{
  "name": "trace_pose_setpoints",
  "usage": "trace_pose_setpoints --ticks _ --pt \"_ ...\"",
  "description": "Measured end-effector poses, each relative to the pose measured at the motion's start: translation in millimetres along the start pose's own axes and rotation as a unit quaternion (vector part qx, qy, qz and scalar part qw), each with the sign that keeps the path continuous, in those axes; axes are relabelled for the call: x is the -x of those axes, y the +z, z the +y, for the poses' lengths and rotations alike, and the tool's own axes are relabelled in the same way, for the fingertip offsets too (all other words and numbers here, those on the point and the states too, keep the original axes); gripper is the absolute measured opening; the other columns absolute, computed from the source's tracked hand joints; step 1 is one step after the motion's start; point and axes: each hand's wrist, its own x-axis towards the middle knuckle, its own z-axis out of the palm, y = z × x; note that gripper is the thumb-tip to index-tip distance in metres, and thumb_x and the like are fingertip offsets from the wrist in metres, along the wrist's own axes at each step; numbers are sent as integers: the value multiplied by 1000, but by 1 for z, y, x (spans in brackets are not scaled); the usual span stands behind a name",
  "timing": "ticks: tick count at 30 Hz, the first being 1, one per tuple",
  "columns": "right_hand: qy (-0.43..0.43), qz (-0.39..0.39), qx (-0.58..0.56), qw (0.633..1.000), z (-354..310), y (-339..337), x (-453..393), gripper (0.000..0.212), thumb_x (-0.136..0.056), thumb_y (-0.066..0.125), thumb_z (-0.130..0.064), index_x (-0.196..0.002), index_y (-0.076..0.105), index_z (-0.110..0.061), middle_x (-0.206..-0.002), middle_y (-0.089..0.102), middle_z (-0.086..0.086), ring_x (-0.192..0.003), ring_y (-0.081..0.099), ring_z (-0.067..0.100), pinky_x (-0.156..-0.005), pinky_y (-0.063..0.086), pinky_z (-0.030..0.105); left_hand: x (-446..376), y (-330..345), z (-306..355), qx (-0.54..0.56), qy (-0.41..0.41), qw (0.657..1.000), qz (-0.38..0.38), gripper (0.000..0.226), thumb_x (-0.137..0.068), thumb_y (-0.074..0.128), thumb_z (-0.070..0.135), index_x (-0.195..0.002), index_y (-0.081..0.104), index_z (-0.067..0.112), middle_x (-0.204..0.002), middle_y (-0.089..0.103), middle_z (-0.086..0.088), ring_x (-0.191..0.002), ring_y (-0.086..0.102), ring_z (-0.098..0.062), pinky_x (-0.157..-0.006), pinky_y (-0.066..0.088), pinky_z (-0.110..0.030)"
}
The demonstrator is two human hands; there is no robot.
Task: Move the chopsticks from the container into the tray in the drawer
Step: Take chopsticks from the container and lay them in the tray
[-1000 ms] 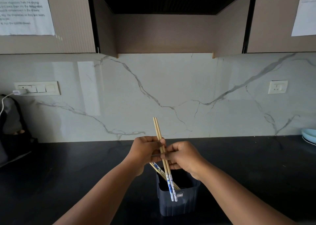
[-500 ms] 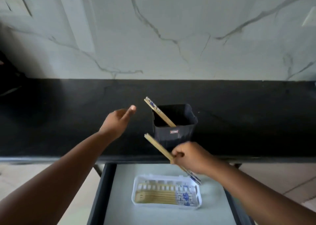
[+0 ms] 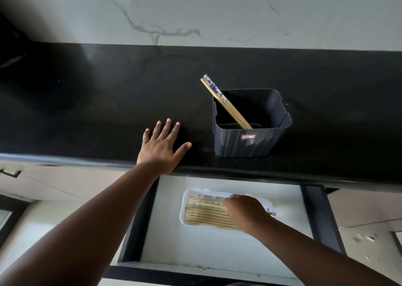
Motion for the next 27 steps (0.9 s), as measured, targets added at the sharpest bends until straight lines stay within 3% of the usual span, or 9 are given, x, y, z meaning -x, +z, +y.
trace_pose_setpoints --ticks 4,7,10,12,27 --pt "-13 8 16 1000 -1 5 -14 21 -82 49 2 -93 59 -13 -65 29 -4 -72 60 30 -58 34 30 -2 1 -2 0 0 1000 4 79 -88 14 75 -154 6 33 -163 0 3 -150 -6 -20 -120 -3 -46" --pt "-15 11 20 1000 -6 9 -19 22 -83 50 2 -95 61 -11 -66 34 -3 -80 66 31 -59 38 30 -2 2 -2 3 1 1000 6 81 -86 11 77 -154 6 33 -163 0 3 -150 -7 -19 -120 -3 -46" --pt "-5 8 22 1000 -10 15 -21 25 -83 52 3 -102 62 -11 -86 61 4 -86 68 30 -62 44 31 -2 3 -3 3 1 1000 6 82 -85 8 78 -154 5 34 -163 0 4 -149 -7 -19 -120 -3 -46" --pt "-5 5 26 1000 -10 17 -23 26 -83 53 4 -102 63 -10 -96 67 8 -87 69 31 -64 49 32 -2 3 -3 5 2 1000 6 82 -85 7 79 -154 5 34 -163 -1 4 -149 -8 -19 -120 -4 -46" --pt "19 19 33 999 -5 23 -25 24 -88 53 -5 -109 62 -12 -101 68 7 -94 68 29 -75 54 36 -2 3 -3 -1 5 1000 1 81 -86 7 78 -154 3 34 -163 -3 4 -149 -9 -20 -120 -5 -47"
